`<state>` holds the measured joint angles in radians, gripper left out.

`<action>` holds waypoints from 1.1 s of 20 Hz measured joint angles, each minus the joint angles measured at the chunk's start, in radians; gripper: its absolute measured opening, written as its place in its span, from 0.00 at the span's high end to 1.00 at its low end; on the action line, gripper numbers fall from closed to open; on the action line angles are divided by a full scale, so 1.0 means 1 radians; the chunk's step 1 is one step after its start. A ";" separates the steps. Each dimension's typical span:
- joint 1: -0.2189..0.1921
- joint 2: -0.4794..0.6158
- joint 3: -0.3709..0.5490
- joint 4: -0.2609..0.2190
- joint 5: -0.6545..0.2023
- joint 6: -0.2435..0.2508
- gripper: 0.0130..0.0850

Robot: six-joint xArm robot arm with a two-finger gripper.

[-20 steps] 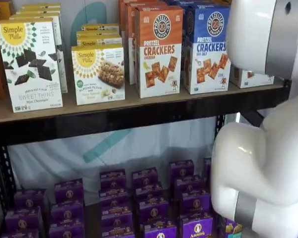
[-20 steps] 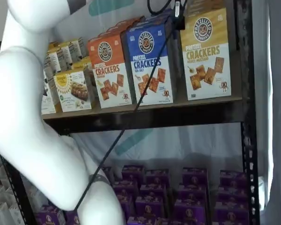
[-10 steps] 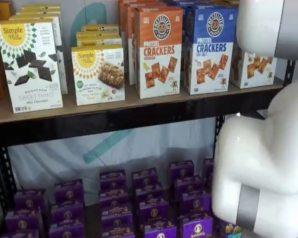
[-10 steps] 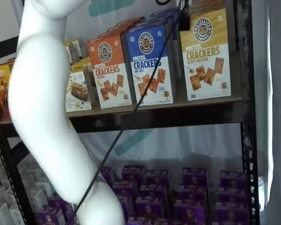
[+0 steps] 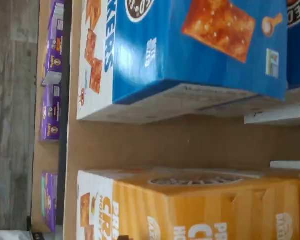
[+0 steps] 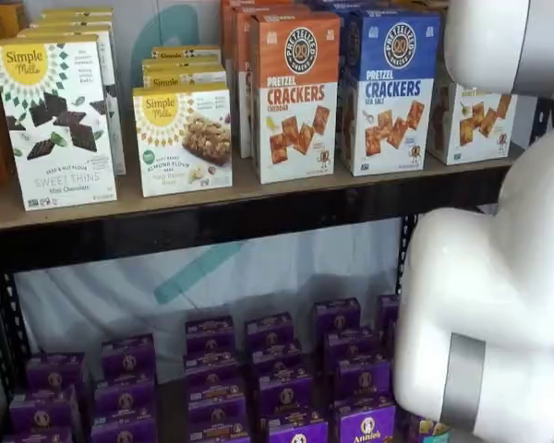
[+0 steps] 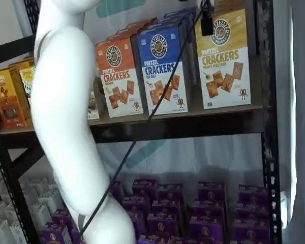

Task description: Retrieve the yellow and white box located on the top shelf, the sixth one from the left

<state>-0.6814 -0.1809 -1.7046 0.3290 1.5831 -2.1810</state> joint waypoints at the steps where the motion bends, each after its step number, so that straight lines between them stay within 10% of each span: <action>1: 0.003 0.009 -0.008 -0.009 0.005 0.001 0.00; 22: 0.045 0.121 -0.186 -0.166 0.221 0.028 0.00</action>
<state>-0.6364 -0.0601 -1.8906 0.1629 1.8040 -2.1534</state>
